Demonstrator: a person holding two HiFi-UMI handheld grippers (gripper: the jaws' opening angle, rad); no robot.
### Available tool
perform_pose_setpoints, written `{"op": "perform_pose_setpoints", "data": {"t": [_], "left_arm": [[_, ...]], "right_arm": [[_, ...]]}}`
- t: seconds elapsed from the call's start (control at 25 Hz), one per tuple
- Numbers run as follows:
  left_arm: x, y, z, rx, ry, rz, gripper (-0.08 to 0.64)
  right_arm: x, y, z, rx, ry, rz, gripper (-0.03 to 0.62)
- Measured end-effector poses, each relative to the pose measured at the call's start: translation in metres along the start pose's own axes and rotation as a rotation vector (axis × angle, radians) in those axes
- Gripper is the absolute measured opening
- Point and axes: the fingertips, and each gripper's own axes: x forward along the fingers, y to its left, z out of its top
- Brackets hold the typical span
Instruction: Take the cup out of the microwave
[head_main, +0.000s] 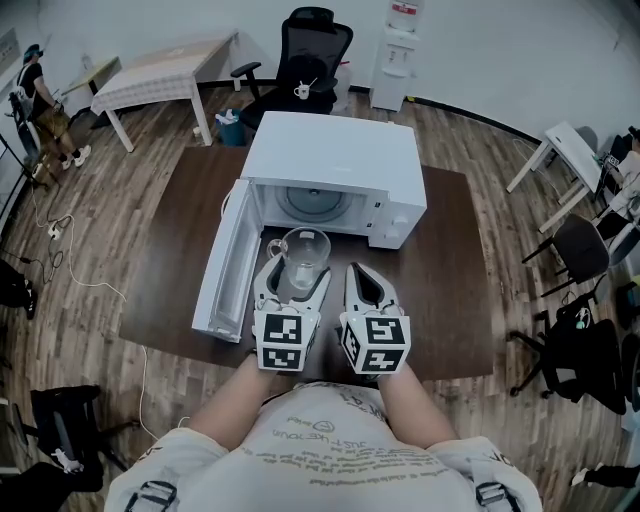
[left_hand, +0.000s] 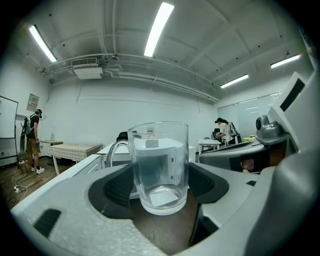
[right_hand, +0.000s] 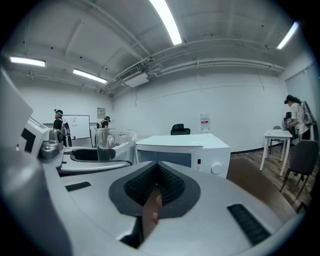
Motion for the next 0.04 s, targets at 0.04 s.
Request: {"op": "perform_pose_setpoints", "data": {"t": [0.04], "left_arm": [[-0.0004, -0.0004, -0.0003, -0.001, 0.000, 0.000, 0.348]], "right_arm": [[-0.0004, -0.0001, -0.0002, -0.002, 0.001, 0.000, 0.009]]}}
